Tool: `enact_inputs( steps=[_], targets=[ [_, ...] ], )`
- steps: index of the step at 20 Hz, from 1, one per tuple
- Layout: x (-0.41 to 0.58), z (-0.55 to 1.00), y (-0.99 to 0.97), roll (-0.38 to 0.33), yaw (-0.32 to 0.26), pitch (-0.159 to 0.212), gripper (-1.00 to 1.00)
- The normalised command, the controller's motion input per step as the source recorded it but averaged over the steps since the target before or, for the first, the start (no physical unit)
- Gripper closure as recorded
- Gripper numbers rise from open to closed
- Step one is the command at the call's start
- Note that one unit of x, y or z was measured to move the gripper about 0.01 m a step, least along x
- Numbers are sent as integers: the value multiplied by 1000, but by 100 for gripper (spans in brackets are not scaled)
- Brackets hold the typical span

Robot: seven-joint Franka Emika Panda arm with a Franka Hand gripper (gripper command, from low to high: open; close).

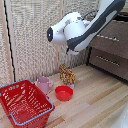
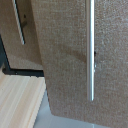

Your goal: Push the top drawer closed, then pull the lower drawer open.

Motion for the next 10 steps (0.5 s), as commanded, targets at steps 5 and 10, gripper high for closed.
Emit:
enact_inputs(
  steps=[5, 10],
  targets=[
    [0, 41, -679, -44, 81, -3, -100],
    [0, 0, -734, -5, 129, 0, -100]
  ],
)
